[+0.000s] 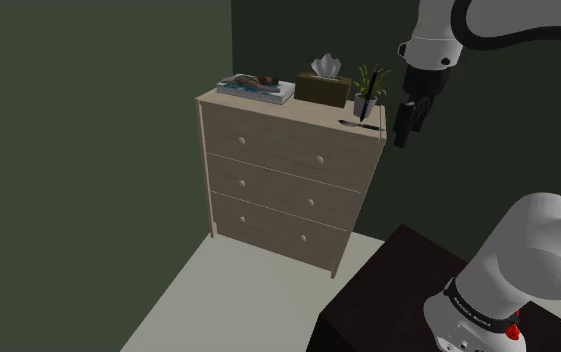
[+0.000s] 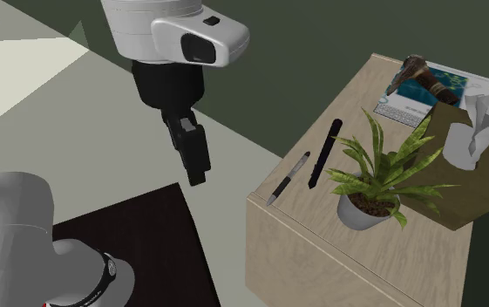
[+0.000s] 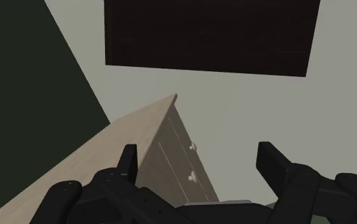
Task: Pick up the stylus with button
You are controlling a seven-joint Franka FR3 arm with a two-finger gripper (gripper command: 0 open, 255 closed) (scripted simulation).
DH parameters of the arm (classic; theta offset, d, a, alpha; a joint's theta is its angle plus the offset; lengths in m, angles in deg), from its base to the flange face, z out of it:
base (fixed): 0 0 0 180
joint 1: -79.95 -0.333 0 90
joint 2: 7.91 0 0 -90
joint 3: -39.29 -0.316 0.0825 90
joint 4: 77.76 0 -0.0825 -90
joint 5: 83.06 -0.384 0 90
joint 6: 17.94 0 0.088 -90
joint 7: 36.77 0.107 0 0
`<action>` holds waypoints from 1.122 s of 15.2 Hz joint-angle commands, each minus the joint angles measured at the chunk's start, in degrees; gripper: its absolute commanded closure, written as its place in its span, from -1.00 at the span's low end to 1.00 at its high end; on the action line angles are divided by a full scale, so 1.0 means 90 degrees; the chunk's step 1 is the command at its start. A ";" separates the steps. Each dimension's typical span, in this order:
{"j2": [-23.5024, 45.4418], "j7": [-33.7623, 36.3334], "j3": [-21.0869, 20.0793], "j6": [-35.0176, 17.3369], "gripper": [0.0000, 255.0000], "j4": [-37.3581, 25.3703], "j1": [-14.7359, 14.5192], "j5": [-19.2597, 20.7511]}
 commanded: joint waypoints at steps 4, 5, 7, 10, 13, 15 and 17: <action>0.0585 -0.0337 0.0280 -0.0050 -1.00 -0.0661 0.0049 0.0060; 0.0782 -0.0449 0.0371 -0.0055 -1.00 -0.0893 0.0057 0.0068; 0.1179 -0.0677 0.0548 -0.0046 -1.00 -0.1377 0.0068 0.0063; 0.1789 -0.1028 0.0805 0.0012 -1.00 -0.2154 0.0074 0.0006; 0.2425 -0.1390 0.1059 0.0130 -1.00 -0.3003 0.0071 -0.0109; 0.2871 -0.1640 0.1225 0.0246 -1.00 -0.3618 0.0077 -0.0222; 0.3340 -0.1896 0.1393 0.0397 -1.00 -0.4281 0.0089 -0.0365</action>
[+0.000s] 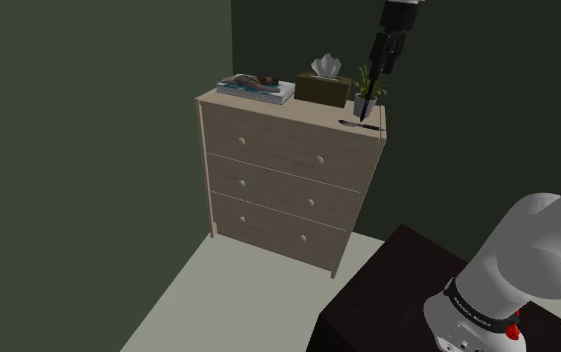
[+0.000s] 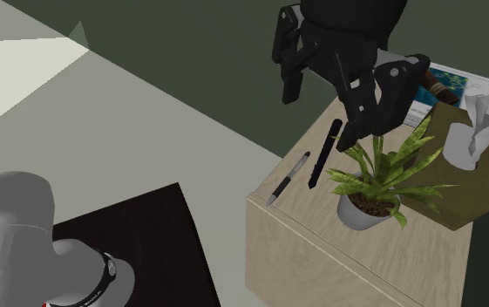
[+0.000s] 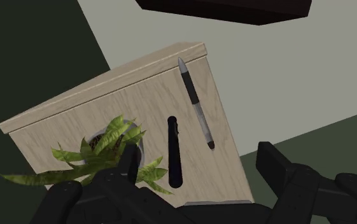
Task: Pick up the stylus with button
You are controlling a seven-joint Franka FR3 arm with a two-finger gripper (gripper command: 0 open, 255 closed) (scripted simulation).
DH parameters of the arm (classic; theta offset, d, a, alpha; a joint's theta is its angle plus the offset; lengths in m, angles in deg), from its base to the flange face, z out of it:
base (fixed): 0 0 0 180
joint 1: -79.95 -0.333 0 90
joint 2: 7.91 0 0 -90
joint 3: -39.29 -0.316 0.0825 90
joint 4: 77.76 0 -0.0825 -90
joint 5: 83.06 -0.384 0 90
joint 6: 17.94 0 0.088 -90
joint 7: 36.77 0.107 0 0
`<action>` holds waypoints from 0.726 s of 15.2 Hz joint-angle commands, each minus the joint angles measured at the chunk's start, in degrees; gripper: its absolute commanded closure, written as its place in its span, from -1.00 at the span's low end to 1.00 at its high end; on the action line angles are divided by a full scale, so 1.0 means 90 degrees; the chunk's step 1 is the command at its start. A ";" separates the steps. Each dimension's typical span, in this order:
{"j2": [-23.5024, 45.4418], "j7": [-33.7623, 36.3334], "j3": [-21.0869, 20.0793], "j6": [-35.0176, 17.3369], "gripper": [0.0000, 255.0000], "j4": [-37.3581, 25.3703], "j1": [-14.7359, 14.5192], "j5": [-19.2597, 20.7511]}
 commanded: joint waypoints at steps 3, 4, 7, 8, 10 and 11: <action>0.0427 -0.0277 0.0176 -0.0015 -1.00 -0.0449 0.0033 -0.0132; 0.0396 -0.0272 0.0175 -0.0105 -1.00 -0.0329 0.0034 -0.0126; 0.0312 -0.0259 0.0173 -0.0370 -1.00 0.0019 0.0039 -0.0110; 0.0288 -0.0255 0.0172 -0.0458 -1.00 0.0131 0.0041 -0.0106; 0.0274 -0.0253 0.0172 -0.0508 -1.00 0.0195 0.0042 -0.0103; 0.0267 -0.0253 0.0172 -0.0499 1.00 0.0192 0.0042 -0.0101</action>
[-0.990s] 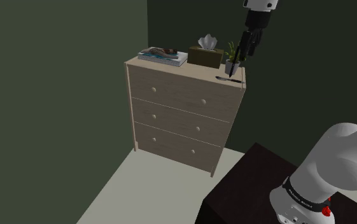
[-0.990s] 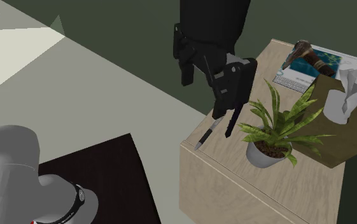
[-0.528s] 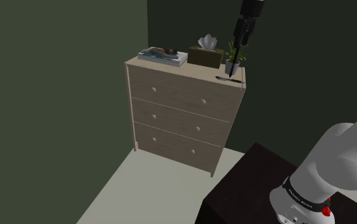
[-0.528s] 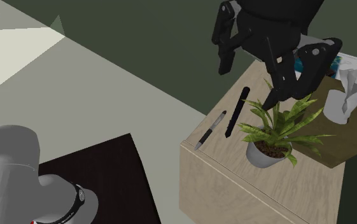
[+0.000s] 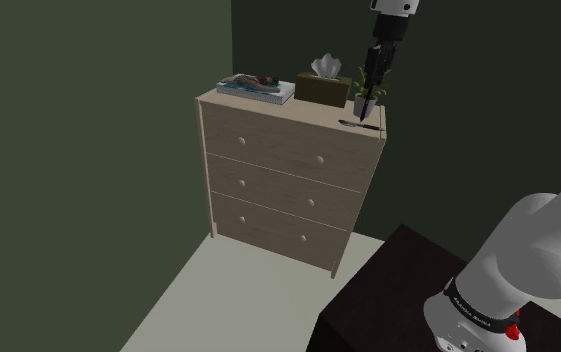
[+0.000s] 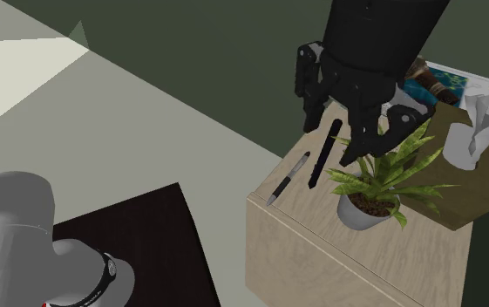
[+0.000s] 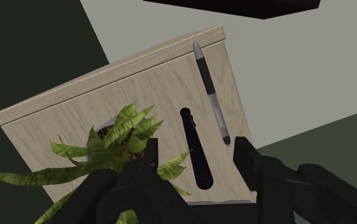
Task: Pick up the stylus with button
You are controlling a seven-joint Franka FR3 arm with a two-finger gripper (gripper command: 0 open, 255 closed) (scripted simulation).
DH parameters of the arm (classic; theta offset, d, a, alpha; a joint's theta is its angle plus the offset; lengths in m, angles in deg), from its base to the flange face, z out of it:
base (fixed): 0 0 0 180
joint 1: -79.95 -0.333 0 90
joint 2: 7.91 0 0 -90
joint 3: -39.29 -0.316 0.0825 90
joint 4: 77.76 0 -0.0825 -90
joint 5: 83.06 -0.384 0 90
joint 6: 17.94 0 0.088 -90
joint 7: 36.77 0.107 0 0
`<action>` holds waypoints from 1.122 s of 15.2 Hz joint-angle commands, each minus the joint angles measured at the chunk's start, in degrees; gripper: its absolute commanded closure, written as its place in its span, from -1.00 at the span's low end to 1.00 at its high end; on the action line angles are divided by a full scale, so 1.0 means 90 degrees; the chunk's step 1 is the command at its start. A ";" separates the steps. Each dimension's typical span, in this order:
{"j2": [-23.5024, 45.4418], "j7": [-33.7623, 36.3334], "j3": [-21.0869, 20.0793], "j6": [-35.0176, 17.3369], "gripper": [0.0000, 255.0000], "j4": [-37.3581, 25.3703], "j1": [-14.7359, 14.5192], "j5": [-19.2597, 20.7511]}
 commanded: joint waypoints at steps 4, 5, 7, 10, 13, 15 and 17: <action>-0.0005 0.0000 0.0000 -0.0013 1.00 0.0016 0.0000 0.0001; -0.0005 0.0000 0.0000 -0.0013 1.00 0.0016 0.0000 0.0001; -0.0005 0.0000 0.0000 -0.0013 1.00 0.0016 0.0000 0.0001; 0.0021 -0.0002 0.0000 0.0059 1.00 -0.0082 -0.0002 -0.0005; 0.0103 -0.0014 0.0002 0.0324 1.00 -0.0427 -0.0007 -0.0020; 0.0164 -0.0024 0.0004 0.0503 1.00 -0.0666 -0.0009 -0.0032; 0.0233 -0.0034 0.0008 0.0684 1.00 -0.0915 -0.0012 -0.0045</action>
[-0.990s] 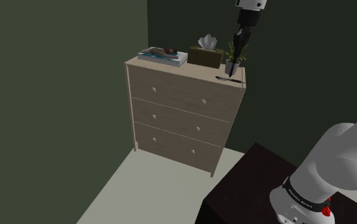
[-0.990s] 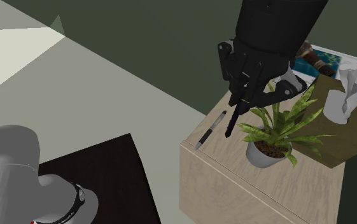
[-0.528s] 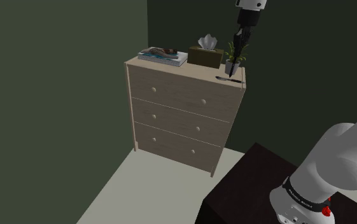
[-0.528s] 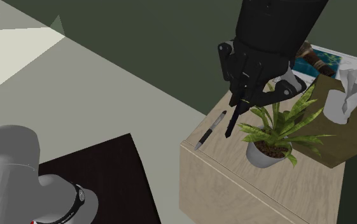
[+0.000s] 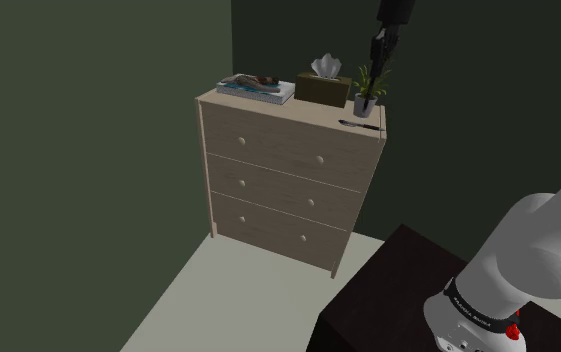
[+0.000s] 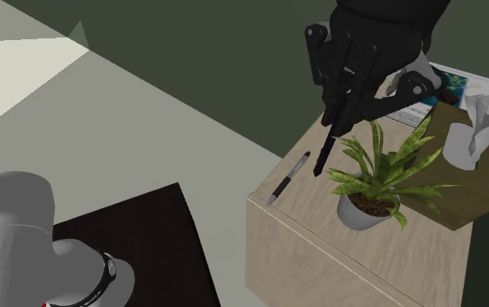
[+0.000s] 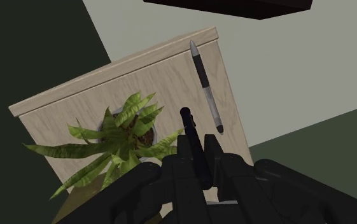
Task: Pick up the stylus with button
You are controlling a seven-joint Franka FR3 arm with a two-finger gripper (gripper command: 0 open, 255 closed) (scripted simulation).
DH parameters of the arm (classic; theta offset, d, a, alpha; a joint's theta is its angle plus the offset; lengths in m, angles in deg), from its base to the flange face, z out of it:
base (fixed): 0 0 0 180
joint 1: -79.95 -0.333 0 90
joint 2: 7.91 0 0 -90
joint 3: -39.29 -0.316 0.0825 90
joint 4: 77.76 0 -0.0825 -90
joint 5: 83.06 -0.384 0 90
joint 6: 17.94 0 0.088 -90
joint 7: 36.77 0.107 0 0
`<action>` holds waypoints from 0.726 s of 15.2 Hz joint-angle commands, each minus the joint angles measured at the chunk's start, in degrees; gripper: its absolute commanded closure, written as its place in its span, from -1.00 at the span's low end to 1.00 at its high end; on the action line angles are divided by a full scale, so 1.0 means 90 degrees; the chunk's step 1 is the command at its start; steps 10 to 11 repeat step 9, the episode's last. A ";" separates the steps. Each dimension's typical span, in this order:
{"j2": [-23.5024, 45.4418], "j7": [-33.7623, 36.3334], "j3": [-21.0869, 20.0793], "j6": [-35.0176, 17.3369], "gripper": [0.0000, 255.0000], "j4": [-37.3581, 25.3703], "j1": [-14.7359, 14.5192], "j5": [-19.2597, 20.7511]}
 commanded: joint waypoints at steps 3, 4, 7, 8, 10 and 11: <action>0.0150 -0.0024 0.0010 0.0374 1.00 -0.0520 -0.0004 -0.0027; 0.0193 -0.0031 0.0014 0.0468 1.00 -0.0656 -0.0004 -0.0035; 0.0334 -0.0054 0.0027 0.0756 1.00 -0.1083 -0.0004 -0.0061; 0.0342 -0.0055 0.0028 0.0771 1.00 -0.1105 -0.0004 -0.0062; 0.0341 -0.0055 0.0028 0.0770 1.00 -0.1104 -0.0004 -0.0062; 0.0341 -0.0055 0.0028 0.0770 1.00 -0.1104 -0.0004 -0.0062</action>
